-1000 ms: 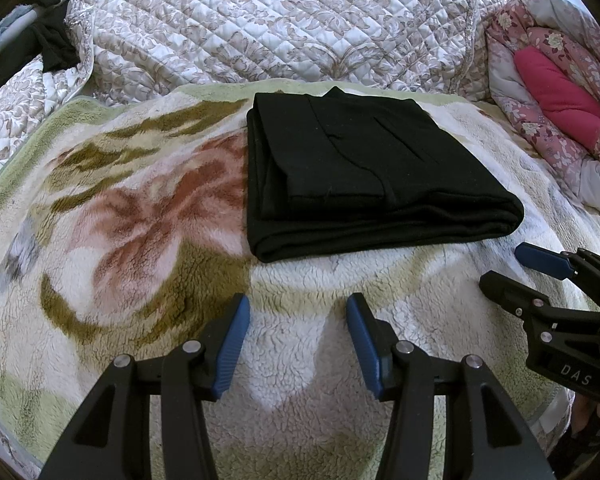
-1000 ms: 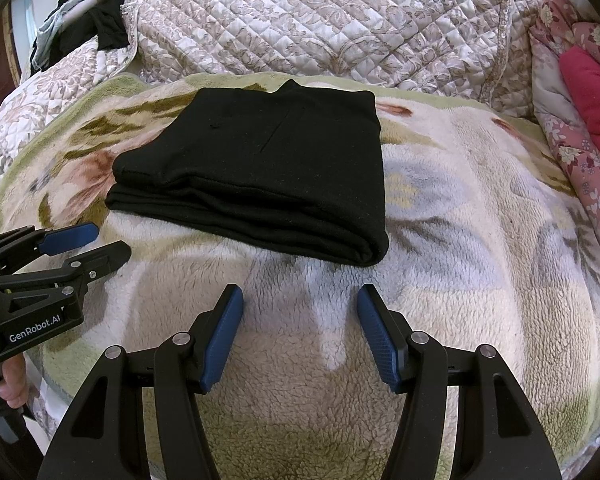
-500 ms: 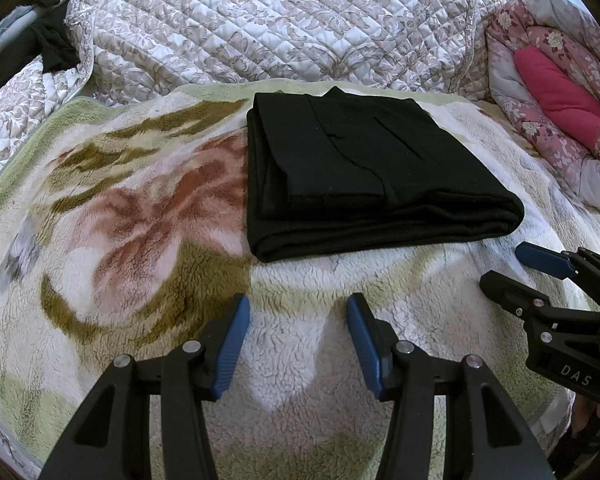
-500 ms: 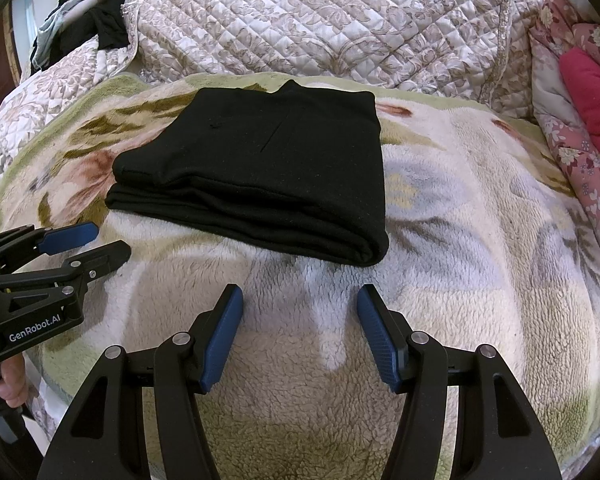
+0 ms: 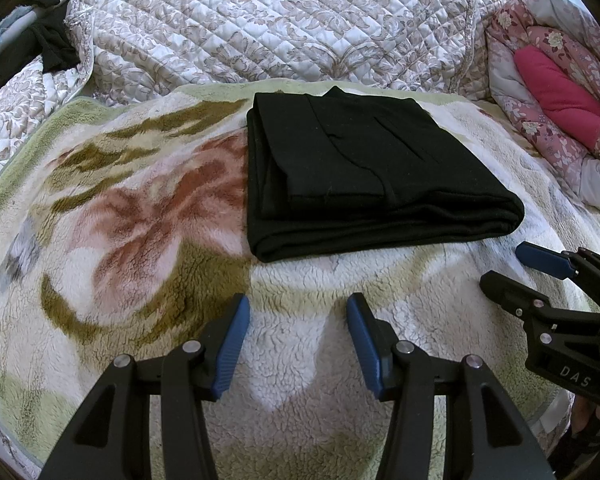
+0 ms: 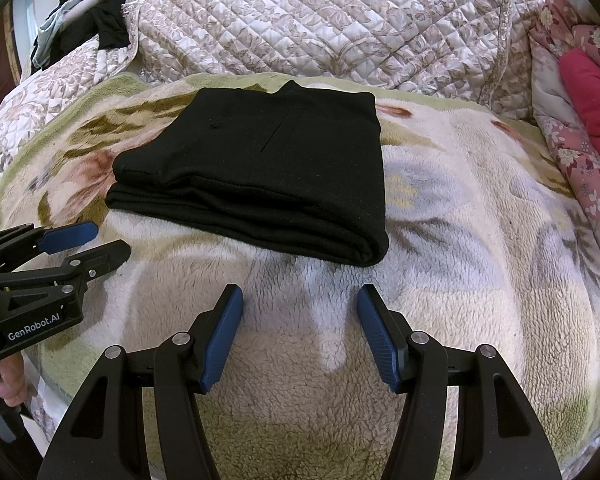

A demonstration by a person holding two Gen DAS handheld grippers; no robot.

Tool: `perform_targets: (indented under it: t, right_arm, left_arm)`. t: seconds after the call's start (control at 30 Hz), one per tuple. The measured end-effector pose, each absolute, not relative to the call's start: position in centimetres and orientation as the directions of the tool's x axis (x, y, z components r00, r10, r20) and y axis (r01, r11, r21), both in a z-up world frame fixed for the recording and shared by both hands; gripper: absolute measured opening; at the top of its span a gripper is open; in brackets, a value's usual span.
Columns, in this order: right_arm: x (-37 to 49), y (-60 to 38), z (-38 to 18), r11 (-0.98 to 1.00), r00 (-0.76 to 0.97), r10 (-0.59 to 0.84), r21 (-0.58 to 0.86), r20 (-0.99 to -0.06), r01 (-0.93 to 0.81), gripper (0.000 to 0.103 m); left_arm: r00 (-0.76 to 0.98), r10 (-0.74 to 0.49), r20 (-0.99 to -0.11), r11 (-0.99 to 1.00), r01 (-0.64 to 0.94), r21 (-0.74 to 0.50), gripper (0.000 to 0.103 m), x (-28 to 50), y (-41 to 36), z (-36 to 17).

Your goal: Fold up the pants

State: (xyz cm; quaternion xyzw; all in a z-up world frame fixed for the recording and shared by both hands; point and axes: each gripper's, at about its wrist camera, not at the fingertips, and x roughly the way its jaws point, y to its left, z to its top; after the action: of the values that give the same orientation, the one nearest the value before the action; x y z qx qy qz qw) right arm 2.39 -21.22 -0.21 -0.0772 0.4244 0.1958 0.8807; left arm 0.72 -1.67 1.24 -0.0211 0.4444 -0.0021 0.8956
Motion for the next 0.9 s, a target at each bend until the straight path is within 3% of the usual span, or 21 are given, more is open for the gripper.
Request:
perform_targets:
  t: [0.9]
  right_arm:
    - [2.18, -21.23, -0.23, 0.911, 0.571, 0.280, 0.026, -0.772, -0.411, 0.060]
  left_arm:
    - [0.604, -0.022, -0.796, 0.999, -0.015, -0.040, 0.054, 0.71, -1.67, 1.28]
